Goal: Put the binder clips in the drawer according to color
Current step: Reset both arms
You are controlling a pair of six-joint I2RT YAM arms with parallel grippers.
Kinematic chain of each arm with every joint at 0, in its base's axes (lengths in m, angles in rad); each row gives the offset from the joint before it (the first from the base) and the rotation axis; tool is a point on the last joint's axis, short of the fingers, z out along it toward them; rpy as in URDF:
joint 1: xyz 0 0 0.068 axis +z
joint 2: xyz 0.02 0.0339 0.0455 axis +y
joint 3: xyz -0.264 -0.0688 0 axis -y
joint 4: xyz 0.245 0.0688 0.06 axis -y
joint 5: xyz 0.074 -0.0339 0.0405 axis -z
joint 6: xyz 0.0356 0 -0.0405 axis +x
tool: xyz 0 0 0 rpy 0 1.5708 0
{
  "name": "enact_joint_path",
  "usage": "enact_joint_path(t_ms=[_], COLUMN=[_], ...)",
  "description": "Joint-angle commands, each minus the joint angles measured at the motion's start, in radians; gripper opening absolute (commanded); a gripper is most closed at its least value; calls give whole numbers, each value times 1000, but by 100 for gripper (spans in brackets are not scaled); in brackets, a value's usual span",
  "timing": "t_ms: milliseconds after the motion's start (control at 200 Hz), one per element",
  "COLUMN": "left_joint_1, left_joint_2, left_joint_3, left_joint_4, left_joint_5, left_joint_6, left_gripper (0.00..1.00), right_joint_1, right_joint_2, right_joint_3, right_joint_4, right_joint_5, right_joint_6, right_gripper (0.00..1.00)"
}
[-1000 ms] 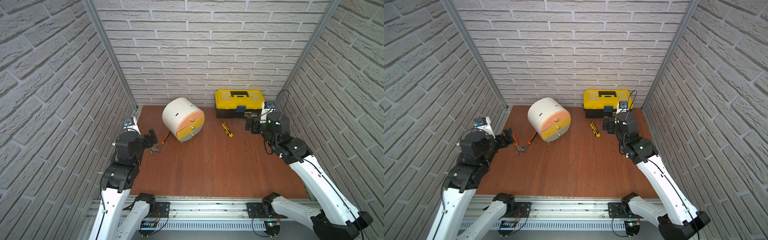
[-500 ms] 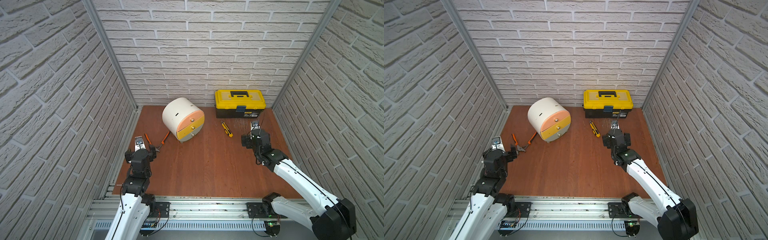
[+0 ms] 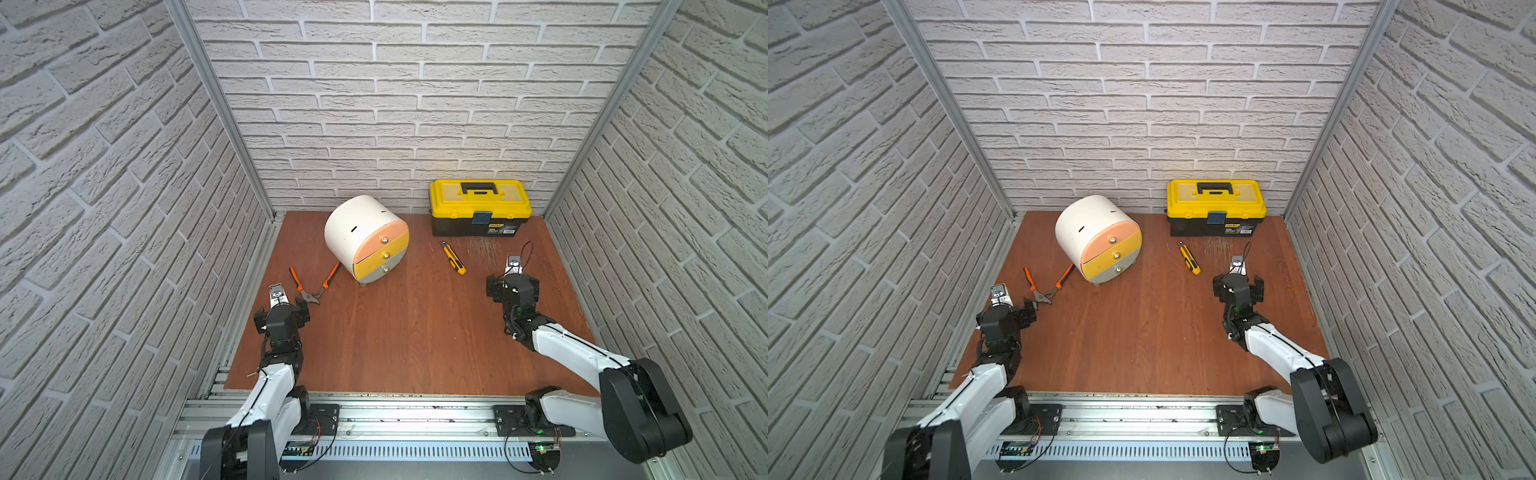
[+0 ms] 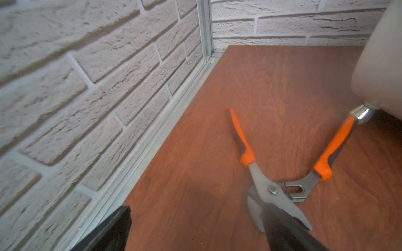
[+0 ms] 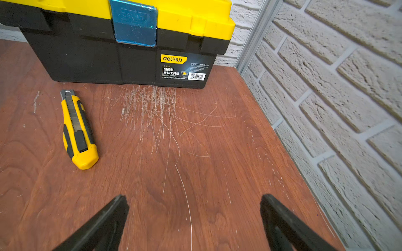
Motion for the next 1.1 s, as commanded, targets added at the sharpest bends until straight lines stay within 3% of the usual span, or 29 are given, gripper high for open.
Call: enact_joint_path(t_ms=[0, 150, 310, 365, 465, 650, 910, 1095], left_joint_1=[10, 5, -48, -63, -88, -83, -71, -66], left_joint_2=[144, 397, 599, 566, 581, 590, 589, 589], left_joint_3=[6, 72, 126, 177, 222, 236, 245, 247], left_joint_4=[342, 520, 620, 472, 406, 395, 372, 368], left_joint_5=[112, 146, 146, 155, 164, 158, 173, 180], left_joint_6=[-1, -17, 54, 70, 107, 100, 91, 86], left_gripper=[98, 99, 98, 98, 99, 98, 99, 98], right_joint_1=[-16, -55, -70, -71, -74, -76, -159, -163], right_joint_2=[37, 68, 44, 34, 59, 219, 238, 240], right_joint_3=[7, 22, -10, -22, -66, -49, 19, 22], right_joint_4=[190, 217, 238, 235, 268, 390, 262, 257], right_joint_5=[-56, -125, -181, -199, -236, -203, -308, -311], right_joint_6=[-73, -95, -111, -112, -104, -100, -26, -25], right_gripper=[99, 99, 100, 99, 97, 97, 99, 99])
